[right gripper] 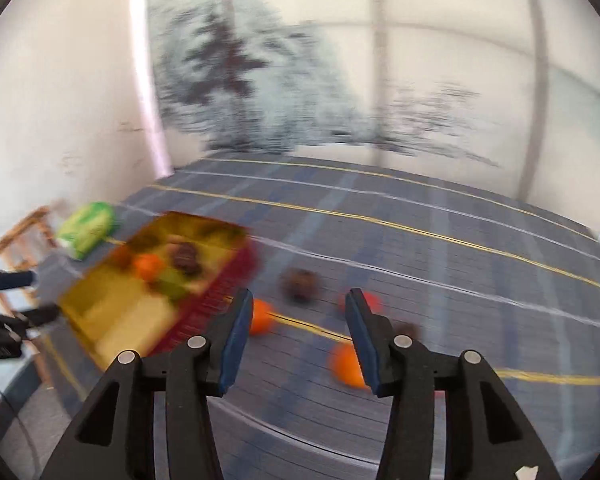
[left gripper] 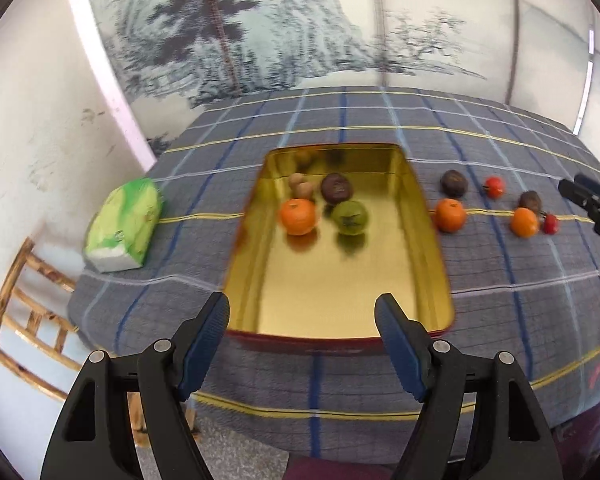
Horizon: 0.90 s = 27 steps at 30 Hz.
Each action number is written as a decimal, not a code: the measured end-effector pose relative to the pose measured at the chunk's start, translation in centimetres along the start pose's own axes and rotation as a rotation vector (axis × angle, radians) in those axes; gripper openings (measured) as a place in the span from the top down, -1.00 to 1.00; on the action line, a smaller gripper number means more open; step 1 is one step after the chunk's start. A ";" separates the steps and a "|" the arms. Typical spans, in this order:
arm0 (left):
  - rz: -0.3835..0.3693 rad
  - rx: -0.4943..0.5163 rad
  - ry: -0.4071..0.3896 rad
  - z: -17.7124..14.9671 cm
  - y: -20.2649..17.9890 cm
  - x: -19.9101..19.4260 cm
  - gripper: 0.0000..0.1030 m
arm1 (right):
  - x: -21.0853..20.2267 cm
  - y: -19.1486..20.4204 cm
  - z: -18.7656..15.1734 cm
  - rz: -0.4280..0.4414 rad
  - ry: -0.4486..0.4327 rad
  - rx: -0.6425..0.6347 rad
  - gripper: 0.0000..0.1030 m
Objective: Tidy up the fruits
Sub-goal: 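Reach the left tool to another dark brown fruit and grasp it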
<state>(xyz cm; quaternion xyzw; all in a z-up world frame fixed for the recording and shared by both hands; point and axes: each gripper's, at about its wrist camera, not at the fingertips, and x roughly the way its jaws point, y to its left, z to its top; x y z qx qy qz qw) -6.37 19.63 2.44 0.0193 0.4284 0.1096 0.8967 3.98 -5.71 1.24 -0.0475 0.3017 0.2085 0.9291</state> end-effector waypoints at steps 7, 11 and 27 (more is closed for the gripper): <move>-0.105 0.040 -0.002 0.3 -1.6 0.6 -0.47 | 1.5 -8.9 -4.2 -0.209 0.111 0.153 0.06; -0.181 0.036 0.021 0.7 -2.3 1.0 -0.47 | 2.6 -11.5 -6.7 -0.236 0.174 0.209 0.06; -0.353 0.174 -0.003 2.8 -8.1 0.0 -0.47 | 1.7 -13.2 -7.4 -0.164 0.108 0.299 -0.04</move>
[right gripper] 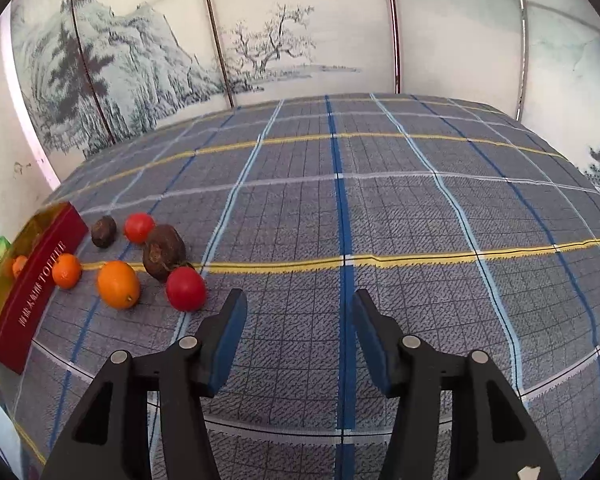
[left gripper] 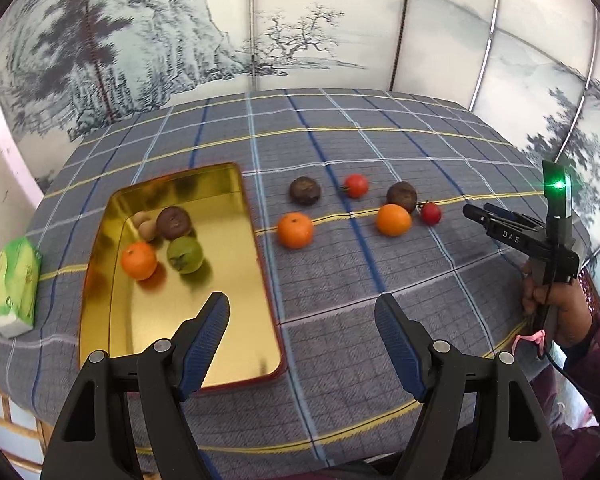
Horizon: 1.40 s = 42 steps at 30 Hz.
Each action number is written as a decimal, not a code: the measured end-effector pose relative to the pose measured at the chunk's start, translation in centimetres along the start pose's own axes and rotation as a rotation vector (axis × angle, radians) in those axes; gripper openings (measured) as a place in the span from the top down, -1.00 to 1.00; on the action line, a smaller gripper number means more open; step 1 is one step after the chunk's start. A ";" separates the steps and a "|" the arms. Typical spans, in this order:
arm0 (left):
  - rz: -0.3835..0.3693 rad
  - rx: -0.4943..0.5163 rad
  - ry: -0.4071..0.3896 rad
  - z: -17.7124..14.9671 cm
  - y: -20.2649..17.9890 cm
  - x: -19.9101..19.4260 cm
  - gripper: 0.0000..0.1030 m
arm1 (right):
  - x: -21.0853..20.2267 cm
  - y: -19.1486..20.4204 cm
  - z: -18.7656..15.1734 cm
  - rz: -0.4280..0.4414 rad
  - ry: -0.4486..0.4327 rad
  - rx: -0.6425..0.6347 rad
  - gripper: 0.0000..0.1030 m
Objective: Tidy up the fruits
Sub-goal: 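Reach the left tool to another dark brown fruit and grasp it, then lift the dark fruit with the left tool while right tool approaches the orange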
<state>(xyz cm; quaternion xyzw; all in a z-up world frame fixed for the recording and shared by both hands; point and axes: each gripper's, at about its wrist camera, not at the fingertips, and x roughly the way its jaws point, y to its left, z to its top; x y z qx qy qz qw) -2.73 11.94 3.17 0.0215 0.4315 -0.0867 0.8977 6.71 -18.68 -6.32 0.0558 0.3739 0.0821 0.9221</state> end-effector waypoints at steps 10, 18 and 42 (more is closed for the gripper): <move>-0.032 0.147 -0.014 4.3 -1.5 2.0 -0.44 | -0.1 -0.8 -0.1 0.070 -0.009 0.046 -0.19; -0.072 0.160 0.074 9.7 -1.1 7.8 -0.40 | -0.2 -1.2 0.0 0.117 -0.016 0.065 -0.25; 0.011 0.035 0.189 12.1 -1.6 16.5 0.23 | 0.4 -1.5 0.0 0.189 0.015 0.095 -0.31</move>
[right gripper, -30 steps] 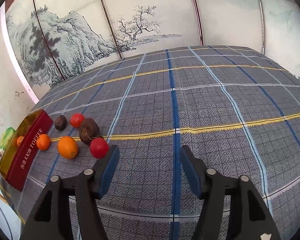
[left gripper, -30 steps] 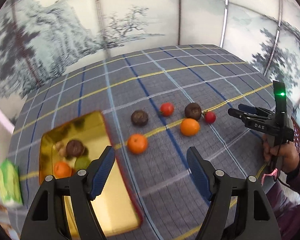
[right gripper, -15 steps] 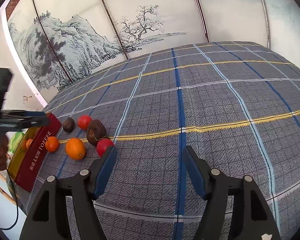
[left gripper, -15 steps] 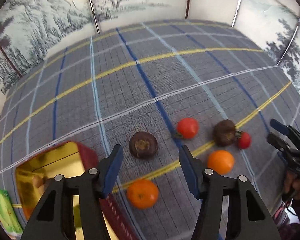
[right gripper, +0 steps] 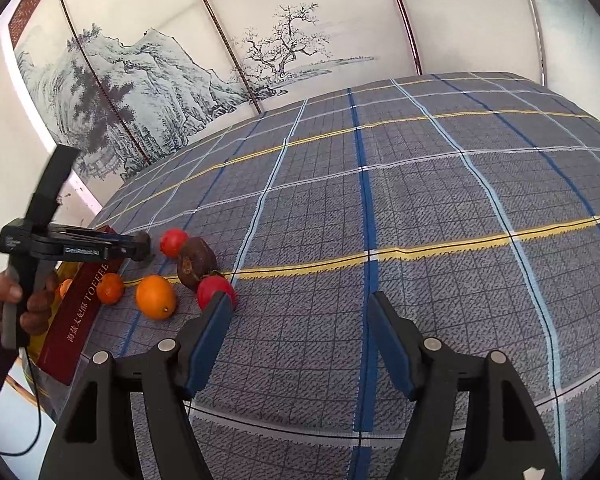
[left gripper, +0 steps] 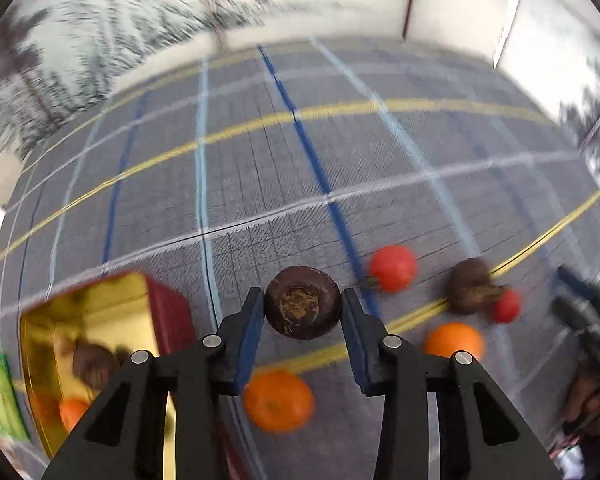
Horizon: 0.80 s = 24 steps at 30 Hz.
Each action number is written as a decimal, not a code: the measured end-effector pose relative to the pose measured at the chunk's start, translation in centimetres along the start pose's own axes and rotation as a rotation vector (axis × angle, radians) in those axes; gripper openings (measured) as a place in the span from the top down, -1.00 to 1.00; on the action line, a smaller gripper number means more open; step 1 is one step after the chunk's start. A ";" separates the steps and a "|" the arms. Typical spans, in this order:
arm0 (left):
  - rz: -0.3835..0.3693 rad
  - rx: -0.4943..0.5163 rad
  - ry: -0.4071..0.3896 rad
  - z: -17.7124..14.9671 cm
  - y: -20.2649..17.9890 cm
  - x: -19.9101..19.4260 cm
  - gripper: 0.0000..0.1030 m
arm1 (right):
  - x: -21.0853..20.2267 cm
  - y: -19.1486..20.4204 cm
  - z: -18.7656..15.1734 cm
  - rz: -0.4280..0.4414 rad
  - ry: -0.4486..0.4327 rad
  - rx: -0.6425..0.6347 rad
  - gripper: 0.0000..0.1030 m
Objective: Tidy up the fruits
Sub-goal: 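Lift the dark fruit with the left tool while right tool approaches the orange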
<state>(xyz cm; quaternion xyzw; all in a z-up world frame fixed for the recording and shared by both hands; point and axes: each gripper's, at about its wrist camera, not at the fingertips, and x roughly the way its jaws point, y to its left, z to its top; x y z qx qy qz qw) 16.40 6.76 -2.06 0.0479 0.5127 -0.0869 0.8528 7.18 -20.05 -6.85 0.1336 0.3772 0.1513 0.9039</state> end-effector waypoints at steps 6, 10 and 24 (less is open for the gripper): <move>-0.047 -0.075 -0.094 -4.1 -1.1 -6.3 0.23 | -1.2 2.9 -0.4 0.071 -0.037 -0.155 -0.28; -0.023 -0.053 -0.137 -6.9 -2.1 -9.3 0.23 | -0.7 6.9 0.1 0.188 0.021 -0.279 -0.27; -0.029 -0.064 -0.168 -11.3 -2.1 -13.4 0.23 | 5.8 11.2 0.2 0.186 0.174 -0.329 0.08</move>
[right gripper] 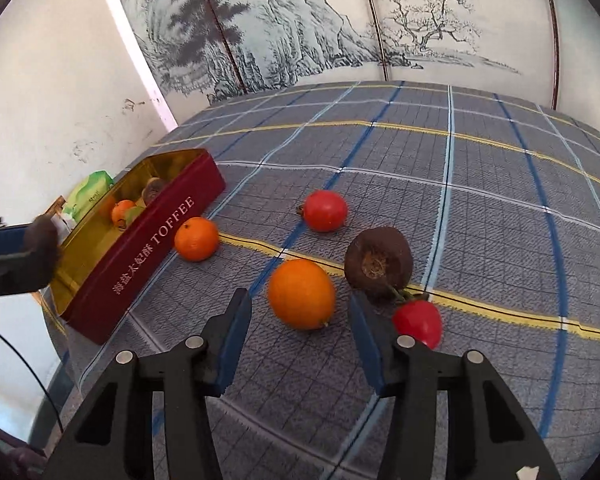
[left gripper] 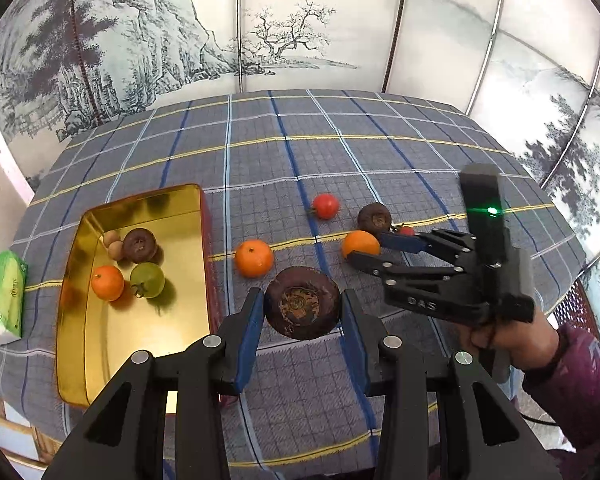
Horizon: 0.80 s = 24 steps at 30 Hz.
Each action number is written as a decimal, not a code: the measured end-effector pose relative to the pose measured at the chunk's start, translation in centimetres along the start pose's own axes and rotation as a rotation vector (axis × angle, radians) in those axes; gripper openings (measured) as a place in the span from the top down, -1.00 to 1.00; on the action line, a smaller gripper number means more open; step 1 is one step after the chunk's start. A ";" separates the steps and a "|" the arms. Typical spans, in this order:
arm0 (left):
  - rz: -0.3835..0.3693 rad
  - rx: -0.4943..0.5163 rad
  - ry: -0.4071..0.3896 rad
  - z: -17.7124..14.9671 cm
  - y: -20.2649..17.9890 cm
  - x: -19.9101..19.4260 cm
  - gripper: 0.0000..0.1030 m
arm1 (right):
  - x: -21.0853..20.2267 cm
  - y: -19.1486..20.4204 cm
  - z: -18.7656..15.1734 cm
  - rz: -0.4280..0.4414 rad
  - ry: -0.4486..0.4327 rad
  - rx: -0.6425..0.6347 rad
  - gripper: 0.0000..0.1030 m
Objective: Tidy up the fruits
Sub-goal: 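Lift the dark fruit with the left tool while right tool approaches the orange, then carry the dark fruit into the tray with left tool and release while right holds orange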
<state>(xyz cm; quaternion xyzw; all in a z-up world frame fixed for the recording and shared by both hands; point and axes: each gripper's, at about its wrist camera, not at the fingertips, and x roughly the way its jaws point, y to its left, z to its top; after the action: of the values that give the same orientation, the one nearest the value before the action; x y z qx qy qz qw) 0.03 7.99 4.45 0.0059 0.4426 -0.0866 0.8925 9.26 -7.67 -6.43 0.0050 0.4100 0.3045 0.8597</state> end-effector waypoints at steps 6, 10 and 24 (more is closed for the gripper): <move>-0.015 -0.017 -0.002 -0.1 0.1 -0.2 0.23 | 1.5 0.3 0.5 -0.012 0.054 -0.006 0.32; 0.000 -0.028 -0.012 -0.2 0.5 -0.3 0.23 | 1.0 1.6 0.1 -0.042 0.046 -0.041 0.35; 0.072 -0.055 -0.025 -1.1 2.2 -0.7 0.23 | 0.6 2.9 -1.1 -0.079 0.028 -0.071 0.36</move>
<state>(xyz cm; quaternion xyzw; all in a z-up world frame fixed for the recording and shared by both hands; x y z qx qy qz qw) -0.90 10.35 4.18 -0.0037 0.4331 -0.0425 0.9003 7.30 -5.29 -6.85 -0.0457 0.4108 0.2847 0.8649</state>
